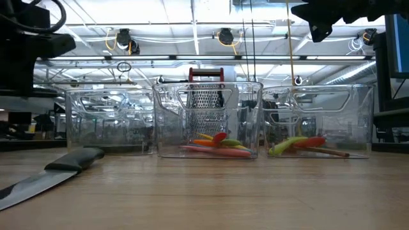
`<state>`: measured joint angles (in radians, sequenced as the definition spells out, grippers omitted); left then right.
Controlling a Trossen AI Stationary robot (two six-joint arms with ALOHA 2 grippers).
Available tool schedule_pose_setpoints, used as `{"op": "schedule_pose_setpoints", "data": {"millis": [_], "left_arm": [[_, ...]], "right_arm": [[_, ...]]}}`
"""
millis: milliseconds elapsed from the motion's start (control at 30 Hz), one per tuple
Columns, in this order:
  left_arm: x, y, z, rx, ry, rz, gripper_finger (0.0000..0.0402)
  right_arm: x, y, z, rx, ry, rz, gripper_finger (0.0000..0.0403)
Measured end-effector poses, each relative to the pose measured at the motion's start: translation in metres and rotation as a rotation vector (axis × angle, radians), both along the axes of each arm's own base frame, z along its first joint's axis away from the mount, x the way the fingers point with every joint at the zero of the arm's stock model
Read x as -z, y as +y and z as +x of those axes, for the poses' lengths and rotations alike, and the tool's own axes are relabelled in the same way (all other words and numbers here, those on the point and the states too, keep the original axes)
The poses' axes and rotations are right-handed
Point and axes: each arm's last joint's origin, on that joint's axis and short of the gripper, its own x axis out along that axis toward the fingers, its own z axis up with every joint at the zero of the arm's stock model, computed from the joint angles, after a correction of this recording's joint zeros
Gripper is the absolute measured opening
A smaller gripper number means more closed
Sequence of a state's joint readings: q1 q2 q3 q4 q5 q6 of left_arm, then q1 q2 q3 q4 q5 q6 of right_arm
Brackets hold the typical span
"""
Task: Pick & Place Kitchen Items
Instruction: Put the black knife into the left transparent bin
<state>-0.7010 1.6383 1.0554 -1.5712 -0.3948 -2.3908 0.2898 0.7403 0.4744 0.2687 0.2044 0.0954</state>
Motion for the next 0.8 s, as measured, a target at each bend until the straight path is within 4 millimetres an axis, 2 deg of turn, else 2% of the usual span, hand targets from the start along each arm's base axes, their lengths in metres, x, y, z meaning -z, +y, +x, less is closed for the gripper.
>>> {"op": "schedule_pose_setpoints", "data": {"millis": [300,567,800], "left_arm": [[-0.016,0.008,-0.002,0.125,-0.114,0.065,0.0061],[-0.053,0.022,-0.008,0.335,-0.334,0.175,0.0061],[-0.084,0.031,-0.009,0.446,-0.551,0.030,0.0061]], "right_arm": [[0.000,0.000,0.000,0.000,0.000,0.000,0.0134],[0.000,0.000,0.000,0.000,0.000,0.001,0.0134],[0.000,0.000,0.000,0.001,0.000,0.001,0.0134]]}}
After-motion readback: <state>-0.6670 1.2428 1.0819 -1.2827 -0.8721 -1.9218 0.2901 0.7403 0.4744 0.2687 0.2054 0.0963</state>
